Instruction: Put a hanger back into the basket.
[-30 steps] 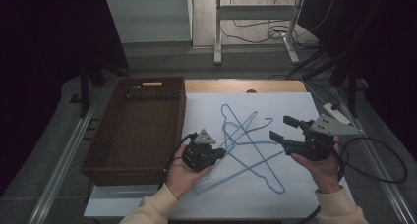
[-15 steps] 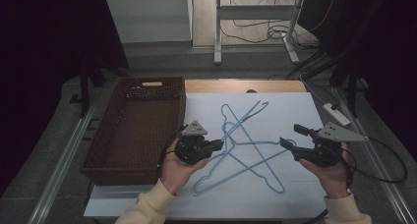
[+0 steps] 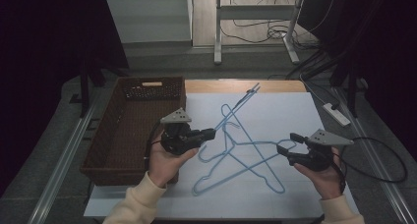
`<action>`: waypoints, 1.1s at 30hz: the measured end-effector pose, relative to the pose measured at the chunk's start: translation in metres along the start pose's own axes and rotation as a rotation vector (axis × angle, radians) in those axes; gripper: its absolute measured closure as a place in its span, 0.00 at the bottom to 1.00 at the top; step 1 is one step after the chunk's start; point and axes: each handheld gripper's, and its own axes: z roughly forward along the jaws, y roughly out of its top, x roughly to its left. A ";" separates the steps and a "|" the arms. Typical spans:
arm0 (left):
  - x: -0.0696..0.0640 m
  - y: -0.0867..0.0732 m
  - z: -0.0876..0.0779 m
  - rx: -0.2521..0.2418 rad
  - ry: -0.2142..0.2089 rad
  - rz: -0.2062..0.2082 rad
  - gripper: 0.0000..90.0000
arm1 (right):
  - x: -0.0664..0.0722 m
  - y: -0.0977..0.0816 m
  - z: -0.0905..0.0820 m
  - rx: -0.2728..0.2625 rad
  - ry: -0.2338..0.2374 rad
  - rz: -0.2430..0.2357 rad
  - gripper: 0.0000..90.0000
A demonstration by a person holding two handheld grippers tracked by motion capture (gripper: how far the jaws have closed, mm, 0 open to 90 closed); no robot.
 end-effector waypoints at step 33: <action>0.065 -0.008 -0.092 -0.101 0.108 -0.052 0.97 | -0.003 -0.019 0.015 0.083 -0.001 0.020 0.34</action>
